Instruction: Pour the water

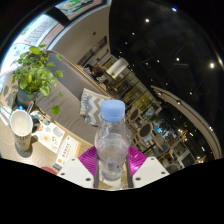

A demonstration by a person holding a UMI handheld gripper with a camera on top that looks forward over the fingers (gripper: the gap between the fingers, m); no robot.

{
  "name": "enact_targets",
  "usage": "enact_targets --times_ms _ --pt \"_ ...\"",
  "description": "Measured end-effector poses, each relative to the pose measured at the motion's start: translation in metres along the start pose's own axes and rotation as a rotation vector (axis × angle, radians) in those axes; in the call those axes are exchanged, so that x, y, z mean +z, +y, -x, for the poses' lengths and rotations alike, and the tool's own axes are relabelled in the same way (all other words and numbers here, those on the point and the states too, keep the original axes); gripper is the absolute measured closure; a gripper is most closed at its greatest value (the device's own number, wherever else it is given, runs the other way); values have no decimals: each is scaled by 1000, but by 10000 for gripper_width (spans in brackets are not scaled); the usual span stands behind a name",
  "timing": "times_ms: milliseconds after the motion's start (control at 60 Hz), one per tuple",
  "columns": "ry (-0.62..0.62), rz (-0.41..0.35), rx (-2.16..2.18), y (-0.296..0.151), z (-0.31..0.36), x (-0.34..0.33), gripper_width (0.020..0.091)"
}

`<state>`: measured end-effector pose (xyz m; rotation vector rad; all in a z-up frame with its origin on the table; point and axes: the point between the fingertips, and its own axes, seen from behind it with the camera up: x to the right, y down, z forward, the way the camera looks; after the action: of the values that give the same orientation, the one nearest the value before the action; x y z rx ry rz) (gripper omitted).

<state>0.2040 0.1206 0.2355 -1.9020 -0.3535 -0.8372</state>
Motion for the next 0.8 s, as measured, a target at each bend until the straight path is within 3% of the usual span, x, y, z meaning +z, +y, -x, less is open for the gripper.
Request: enact_targets --times_ms 267,667,800 --pt "113 -30 -615 -63 49 -19 722" --pt "190 -13 -1278 -66 109 -12 724" --pt "159 9 -1310 -61 116 -13 723"
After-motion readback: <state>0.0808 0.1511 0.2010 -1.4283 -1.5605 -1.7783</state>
